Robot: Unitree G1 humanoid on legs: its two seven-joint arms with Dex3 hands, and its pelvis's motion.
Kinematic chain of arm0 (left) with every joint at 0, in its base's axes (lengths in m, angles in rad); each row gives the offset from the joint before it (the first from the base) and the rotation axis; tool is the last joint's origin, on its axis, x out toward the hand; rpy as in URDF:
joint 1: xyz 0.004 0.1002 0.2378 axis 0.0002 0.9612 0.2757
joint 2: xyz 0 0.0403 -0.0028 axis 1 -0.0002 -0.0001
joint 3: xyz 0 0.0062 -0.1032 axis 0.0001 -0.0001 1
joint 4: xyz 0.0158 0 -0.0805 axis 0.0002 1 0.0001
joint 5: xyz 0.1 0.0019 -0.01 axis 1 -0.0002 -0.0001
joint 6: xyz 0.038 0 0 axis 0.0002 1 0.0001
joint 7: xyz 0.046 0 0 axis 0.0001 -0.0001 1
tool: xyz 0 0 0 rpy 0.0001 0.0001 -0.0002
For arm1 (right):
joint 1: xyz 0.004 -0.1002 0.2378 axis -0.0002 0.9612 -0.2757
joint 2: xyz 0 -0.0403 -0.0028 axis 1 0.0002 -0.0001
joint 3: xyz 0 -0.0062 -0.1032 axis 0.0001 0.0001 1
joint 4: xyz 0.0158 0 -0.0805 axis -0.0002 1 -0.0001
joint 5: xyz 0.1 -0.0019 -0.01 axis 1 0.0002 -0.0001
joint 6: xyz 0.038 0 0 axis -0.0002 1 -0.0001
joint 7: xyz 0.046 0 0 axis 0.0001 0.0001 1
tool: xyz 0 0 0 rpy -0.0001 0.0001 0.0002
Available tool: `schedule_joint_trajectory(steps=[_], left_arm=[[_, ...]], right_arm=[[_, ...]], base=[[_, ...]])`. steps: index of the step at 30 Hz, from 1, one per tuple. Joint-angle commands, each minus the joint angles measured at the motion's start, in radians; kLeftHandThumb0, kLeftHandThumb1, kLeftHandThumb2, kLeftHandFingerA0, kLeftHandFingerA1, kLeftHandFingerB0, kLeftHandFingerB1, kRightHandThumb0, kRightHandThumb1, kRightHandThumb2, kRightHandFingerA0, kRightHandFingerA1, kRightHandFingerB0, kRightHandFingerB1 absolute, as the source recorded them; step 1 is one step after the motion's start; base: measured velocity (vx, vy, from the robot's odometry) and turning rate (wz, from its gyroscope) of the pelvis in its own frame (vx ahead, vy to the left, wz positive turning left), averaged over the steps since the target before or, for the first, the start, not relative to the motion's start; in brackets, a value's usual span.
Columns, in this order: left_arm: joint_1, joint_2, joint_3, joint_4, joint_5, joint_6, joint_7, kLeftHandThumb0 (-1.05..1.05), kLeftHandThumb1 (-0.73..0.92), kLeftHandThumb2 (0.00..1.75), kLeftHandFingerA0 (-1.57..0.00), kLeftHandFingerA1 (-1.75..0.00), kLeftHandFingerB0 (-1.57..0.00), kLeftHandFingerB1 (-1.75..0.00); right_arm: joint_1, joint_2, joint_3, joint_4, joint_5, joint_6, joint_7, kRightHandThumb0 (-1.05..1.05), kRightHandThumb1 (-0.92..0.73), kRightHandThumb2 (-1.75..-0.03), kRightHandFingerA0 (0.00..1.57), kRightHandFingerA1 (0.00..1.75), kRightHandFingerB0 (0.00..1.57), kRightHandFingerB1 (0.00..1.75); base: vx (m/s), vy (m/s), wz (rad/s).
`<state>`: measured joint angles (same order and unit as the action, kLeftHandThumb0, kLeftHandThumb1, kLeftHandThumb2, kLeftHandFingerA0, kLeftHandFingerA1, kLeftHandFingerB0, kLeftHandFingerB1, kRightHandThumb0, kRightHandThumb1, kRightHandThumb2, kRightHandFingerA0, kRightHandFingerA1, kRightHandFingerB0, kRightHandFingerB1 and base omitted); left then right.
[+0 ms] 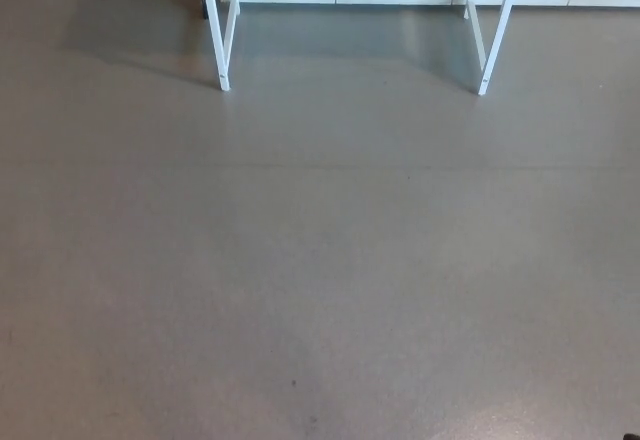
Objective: The robot walks towards a desk on which a shovel is kept on the left hand side and a container is kept on the right hand side. The robot picks up the shovel using its left hand and places it in the container.
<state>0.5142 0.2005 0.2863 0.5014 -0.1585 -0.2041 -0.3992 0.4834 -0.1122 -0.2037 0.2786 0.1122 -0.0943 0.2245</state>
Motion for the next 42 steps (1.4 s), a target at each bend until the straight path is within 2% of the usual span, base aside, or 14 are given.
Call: schedule_joint_trajectory(steps=[1,4,8,18,19,30,42], left_arm=[[-0.005,-0.008,-0.035,-0.053,0.021,-0.068,0.009,-0.58,0.73,0.62,-0.32,-0.32,-0.25,-0.29],[-0.015,-0.019,-0.061,-0.087,0.024,-0.04,0.026,-0.55,0.75,0.62,-0.32,-0.32,-0.25,-0.29],[-0.007,-0.032,-0.097,-0.141,0.037,-0.012,0.042,-0.56,0.75,0.63,-0.32,-0.32,-0.25,-0.29],[-0.006,-0.015,-0.136,-0.086,0.073,-0.046,0.049,-0.6,0.77,0.63,-0.31,-0.32,-0.23,-0.28],[-0.007,-0.014,-0.136,-0.081,0.073,-0.046,0.05,-0.65,0.66,0.85,-0.25,-0.41,-0.2,-0.39],[-0.026,0.001,-0.13,0.012,0.068,-0.081,0.047,-0.67,0.67,0.86,-0.25,-0.41,-0.19,-0.39],[-0.019,0.006,-0.138,0.013,0.072,-0.108,0.044,-0.66,0.67,0.85,-0.25,-0.41,-0.2,-0.39]], right_arm=[[0.011,0.0,-0.005,-0.017,0.025,0.025,0.006,-0.41,-0.67,-0.59,0.46,0.49,0.31,0.41],[-0.009,-0.003,-0.005,0.027,0.02,-0.002,0.006,-0.41,-0.67,-0.59,0.46,0.5,0.31,0.42],[0.001,0.003,-0.001,0.0,0.028,0.017,0.006,-0.39,-0.67,-0.59,0.45,0.5,0.3,0.42],[-0.005,-0.003,0.011,0.0,0.013,0.006,0.005,-0.41,-0.67,-0.59,0.46,0.51,0.33,0.43],[-0.004,-0.003,0.011,-0.004,0.013,0.008,0.004,-0.4,-0.67,-0.59,0.46,0.51,0.33,0.43],[-0.002,-0.01,0.025,0.007,0.004,-0.003,0.007,-0.41,-0.67,-0.59,0.45,0.51,0.31,0.42],[0.001,-0.014,0.035,-0.008,0.001,0.01,0.002,-0.41,-0.68,-0.59,0.47,0.51,0.33,0.43]], base=[[0.0,0.0,0.0],[0.0,0.0,0.0],[0.0,0.0,0.0],[0.0,0.0,0.0],[0.0,0.0,0.0],[0.0,0.0,0.0],[0.0,0.0,0.0]])
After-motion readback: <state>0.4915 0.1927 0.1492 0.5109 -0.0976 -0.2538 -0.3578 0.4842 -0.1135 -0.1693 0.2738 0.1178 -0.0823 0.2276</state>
